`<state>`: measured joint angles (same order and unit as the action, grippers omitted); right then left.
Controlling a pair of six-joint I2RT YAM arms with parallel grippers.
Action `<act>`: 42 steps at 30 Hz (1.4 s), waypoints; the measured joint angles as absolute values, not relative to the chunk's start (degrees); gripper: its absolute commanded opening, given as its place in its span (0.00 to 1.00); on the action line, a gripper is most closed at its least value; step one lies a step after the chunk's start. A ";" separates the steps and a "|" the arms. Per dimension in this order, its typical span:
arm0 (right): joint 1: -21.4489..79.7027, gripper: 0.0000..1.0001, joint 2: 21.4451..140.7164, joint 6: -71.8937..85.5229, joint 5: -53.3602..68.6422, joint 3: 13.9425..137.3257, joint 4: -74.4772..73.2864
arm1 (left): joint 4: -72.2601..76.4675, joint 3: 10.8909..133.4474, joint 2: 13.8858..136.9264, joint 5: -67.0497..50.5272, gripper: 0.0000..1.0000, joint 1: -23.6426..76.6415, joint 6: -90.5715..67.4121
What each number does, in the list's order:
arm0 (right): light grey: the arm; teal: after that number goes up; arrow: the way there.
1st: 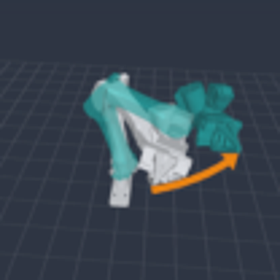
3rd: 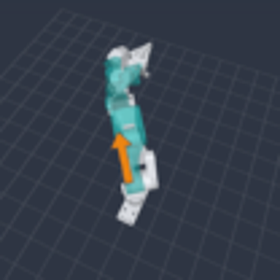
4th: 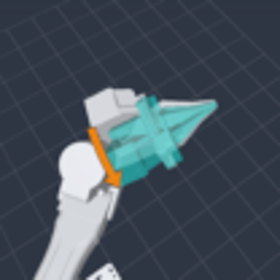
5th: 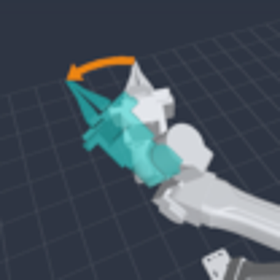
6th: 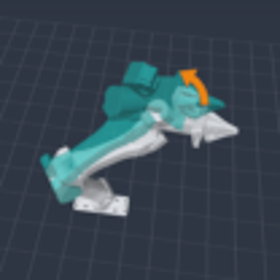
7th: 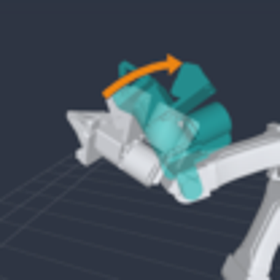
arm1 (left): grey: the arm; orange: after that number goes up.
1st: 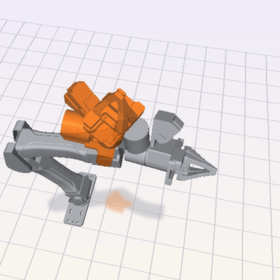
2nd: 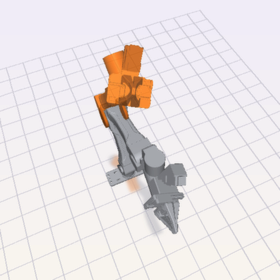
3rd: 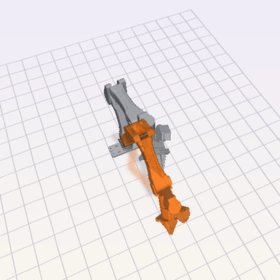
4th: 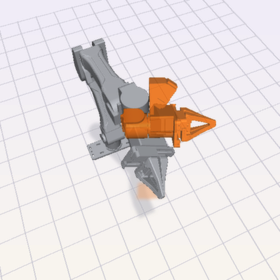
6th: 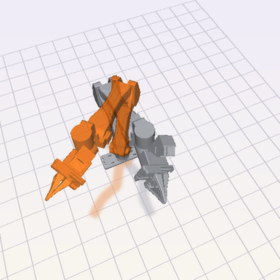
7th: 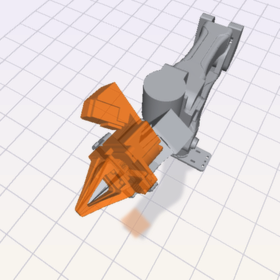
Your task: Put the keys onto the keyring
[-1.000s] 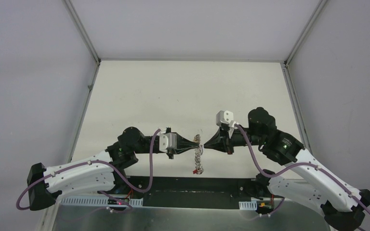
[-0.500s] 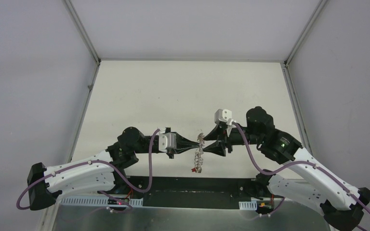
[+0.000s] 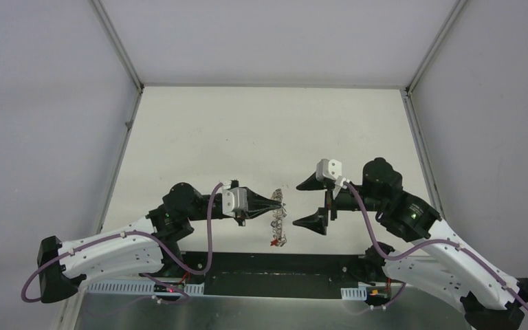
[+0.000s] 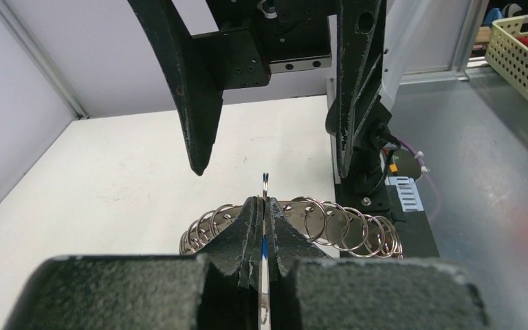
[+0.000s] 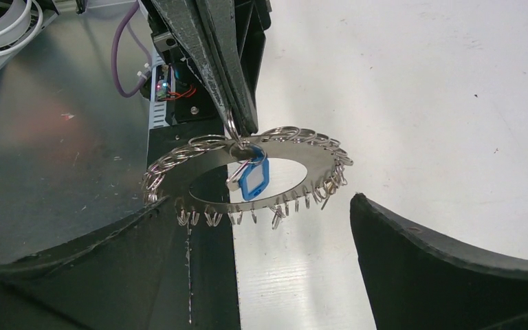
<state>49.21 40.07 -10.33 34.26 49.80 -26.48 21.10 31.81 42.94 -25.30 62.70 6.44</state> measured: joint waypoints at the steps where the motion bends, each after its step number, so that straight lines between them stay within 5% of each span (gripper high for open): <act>1: 49.21 1.00 40.14 -10.35 34.22 49.80 -26.39 | 20.78 31.70 42.63 -24.75 0.00 62.70 6.35; 13: 49.21 1.00 40.93 -10.41 33.54 49.80 -26.41 | 15.40 32.03 44.23 -19.77 0.00 62.70 4.80; 30: 49.21 1.00 37.19 -10.61 30.55 49.80 -27.03 | 18.50 41.43 65.36 -13.96 0.00 62.15 4.67; 42: 49.21 1.00 35.29 -8.34 29.15 45.89 -25.85 | 27.97 29.15 66.39 -14.31 0.00 58.67 2.74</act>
<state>49.21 35.29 -8.34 29.15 45.89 -25.85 27.97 29.15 66.39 -14.31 58.67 2.74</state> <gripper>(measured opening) 0.996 0.010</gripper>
